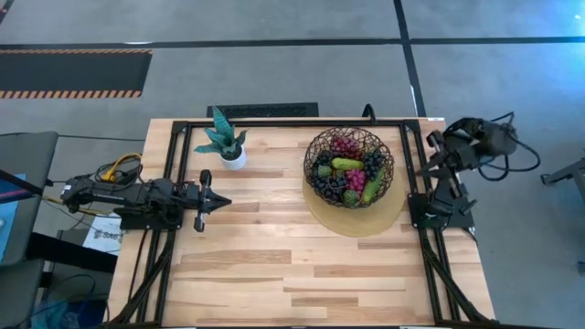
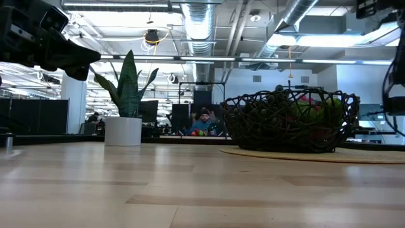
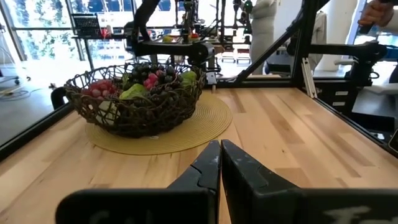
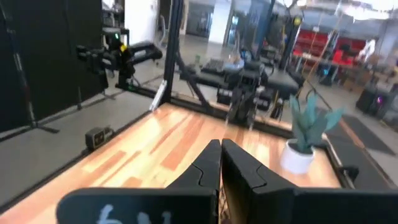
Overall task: Build produce basket
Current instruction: Return to Home Position
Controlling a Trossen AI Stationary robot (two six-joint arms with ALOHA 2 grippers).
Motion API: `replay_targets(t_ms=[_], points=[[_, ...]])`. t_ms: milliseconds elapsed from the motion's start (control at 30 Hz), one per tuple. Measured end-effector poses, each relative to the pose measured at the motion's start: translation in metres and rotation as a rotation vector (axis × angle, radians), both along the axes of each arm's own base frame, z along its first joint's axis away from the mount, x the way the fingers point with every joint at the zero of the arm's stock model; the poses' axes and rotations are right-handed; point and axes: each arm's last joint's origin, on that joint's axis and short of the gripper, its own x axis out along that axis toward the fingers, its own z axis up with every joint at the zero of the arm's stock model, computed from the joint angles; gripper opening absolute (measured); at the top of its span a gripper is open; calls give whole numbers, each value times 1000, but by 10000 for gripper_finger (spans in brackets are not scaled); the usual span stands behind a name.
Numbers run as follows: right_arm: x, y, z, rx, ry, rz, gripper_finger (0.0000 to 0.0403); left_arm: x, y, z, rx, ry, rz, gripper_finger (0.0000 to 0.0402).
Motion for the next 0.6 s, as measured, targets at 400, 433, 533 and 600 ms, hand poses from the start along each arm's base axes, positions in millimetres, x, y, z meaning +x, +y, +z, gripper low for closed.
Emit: replay_targets(t_ms=[400, 433, 533, 600], points=[[16, -22, 11, 0, -31, 33, 33, 0, 0, 0, 0, 0, 0, 0], [16, -26, 13, 8, -31, 33, 33, 0, 0, 0, 1, 1, -1, 0], [15, -32, 17, 21, -35, 28, 33, 0, 0, 0, 1, 1, -1, 0], [15, -33, 16, 6, -33, 31, 33, 0, 0, 0, 1, 1, -1, 0]])
